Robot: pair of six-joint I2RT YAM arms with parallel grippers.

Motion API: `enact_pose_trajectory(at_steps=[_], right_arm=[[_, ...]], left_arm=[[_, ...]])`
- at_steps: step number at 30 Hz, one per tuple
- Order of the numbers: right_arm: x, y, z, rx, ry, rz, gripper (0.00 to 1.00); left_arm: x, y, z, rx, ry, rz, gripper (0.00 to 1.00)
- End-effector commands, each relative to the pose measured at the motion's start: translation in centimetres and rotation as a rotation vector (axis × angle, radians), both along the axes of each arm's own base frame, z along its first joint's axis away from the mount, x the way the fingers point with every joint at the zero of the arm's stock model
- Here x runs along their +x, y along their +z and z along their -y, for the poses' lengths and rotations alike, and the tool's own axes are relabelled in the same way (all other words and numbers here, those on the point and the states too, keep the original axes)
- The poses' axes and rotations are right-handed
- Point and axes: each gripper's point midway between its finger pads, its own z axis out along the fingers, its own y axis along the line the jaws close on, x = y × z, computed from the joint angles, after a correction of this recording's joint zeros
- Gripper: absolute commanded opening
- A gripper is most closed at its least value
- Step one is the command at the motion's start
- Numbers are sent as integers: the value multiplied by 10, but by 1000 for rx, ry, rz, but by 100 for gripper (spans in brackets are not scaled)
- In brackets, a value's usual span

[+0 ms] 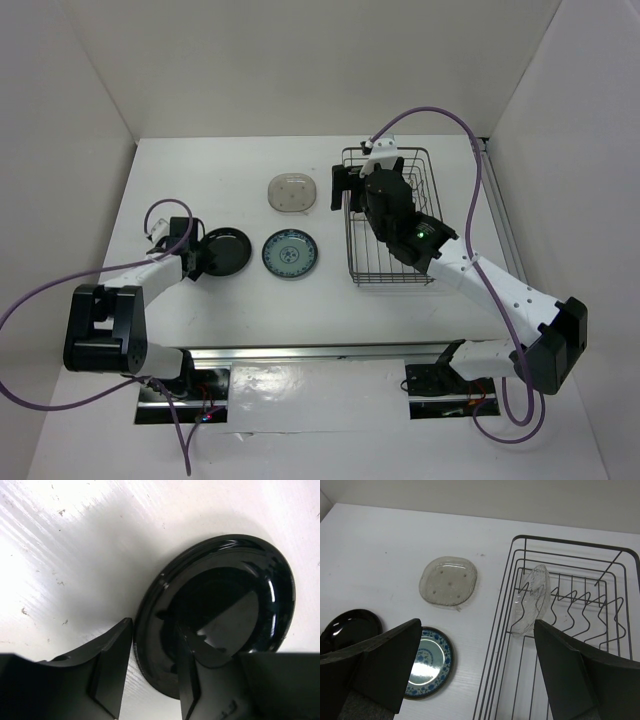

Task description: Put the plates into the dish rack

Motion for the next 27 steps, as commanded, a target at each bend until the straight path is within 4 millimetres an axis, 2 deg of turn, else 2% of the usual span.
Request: enact_pose_trajectory(at_steps=[1, 4, 5, 9, 13, 15, 17, 20, 22, 23, 24, 27], right_arm=[[2, 13, -5, 26, -1, 34, 100], [2, 9, -4, 20, -1, 28, 100], [1, 15, -3, 32, -1, 41, 100], [1, 15, -3, 33, -1, 41, 100], [-1, 18, -2, 39, -1, 48, 100], [-1, 18, -2, 39, -1, 48, 100], [-1, 18, -2, 39, -1, 48, 100], [-2, 22, 0, 46, -1, 56, 100], [-2, 22, 0, 46, -1, 56, 100], [-2, 22, 0, 46, -1, 56, 100], [-2, 22, 0, 46, -1, 56, 100], [-2, 22, 0, 46, -1, 56, 100]], left_arm=[[8, 3, -1, 14, 0, 29, 50], [6, 2, -1, 14, 0, 20, 49], [6, 2, -1, 14, 0, 19, 47], [4, 1, -3, 22, 5, 10, 45], [6, 1, -3, 22, 5, -8, 35], [6, -4, -3, 27, -3, -33, 34], [6, -6, -3, 27, -3, -50, 25], [8, -7, -3, 27, -3, -64, 18], [8, -7, -3, 27, -3, -64, 4], [9, -5, -3, 27, -3, -66, 0], [6, -9, -3, 27, -4, -84, 0], [6, -4, -7, 43, 6, -80, 0]])
